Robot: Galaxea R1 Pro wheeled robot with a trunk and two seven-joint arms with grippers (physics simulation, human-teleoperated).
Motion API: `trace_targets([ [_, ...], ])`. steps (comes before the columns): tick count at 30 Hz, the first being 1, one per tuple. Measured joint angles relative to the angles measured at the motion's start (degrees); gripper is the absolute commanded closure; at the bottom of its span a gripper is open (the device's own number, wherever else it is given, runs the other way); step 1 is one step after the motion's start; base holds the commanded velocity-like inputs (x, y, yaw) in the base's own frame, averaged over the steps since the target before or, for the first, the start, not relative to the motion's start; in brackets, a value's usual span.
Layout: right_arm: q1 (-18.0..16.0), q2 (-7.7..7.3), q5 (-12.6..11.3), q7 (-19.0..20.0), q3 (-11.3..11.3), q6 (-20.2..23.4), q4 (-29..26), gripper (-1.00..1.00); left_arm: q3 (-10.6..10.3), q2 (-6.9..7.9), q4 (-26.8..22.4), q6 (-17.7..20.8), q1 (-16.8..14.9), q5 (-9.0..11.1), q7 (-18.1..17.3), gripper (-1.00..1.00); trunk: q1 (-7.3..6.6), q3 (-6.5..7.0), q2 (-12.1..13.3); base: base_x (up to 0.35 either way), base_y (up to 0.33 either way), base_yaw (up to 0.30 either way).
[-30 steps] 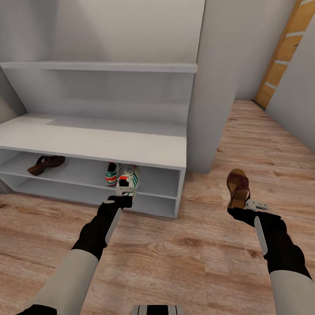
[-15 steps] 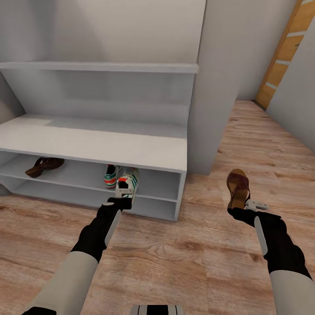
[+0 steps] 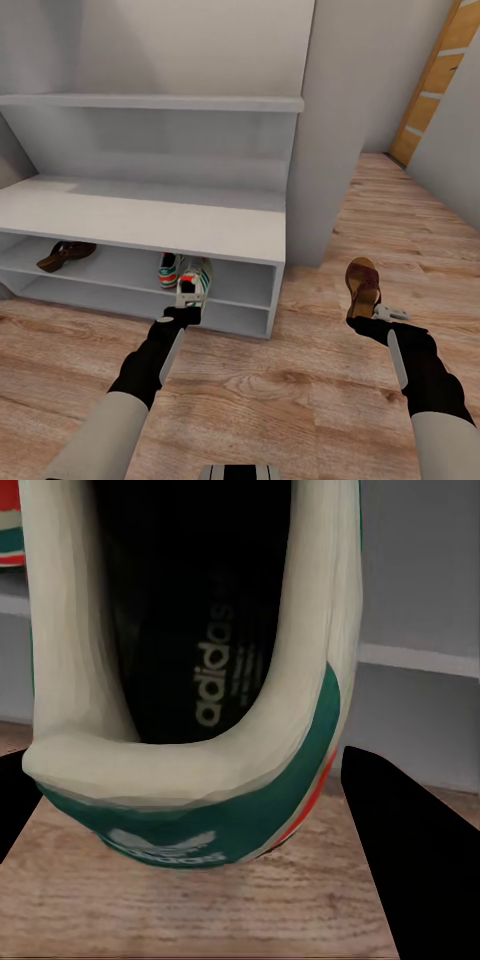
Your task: Pick up the two gym shoes and the two sandals from the corridor floor and place them onto the hallstand (shoe rack) in the corridor, making sure they are on the rack and not on the floor. Arrange them so the two gym shoes are next to each other and the two sandals are next to each other.
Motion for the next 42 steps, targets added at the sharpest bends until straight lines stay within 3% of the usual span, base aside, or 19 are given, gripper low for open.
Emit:
trace_targets([
  [8, 0.02, 0.01, 0.01, -0.04, -0.01, 0.0, 0.0, 1.0, 0.16, 0.0, 2.58, -0.04, 0.01, -0.09, 0.02, 1.0, 0.0, 0.0, 0.0, 0.0, 0.0, 0.0],
  [34, -0.01, 0.0, 0.02, -0.06, -0.03, 0.0, 0.0, 1.0, 0.35, 0.0, 3.09, -0.13, 0.01, -0.11, 0.02, 1.0, 0.0, 0.0, 0.0, 0.135, 0.0, 0.0],
  [42, 0.0, 0.0, 0.02, -0.06, 0.01, 0.0, 0.04, 1.0, 3.96, 0.0, 3.12, -1.61, 0.0, -0.11, 0.02, 1.0, 0.0, 0.0, 0.0, 0.039, 0.0, 0.0],
])
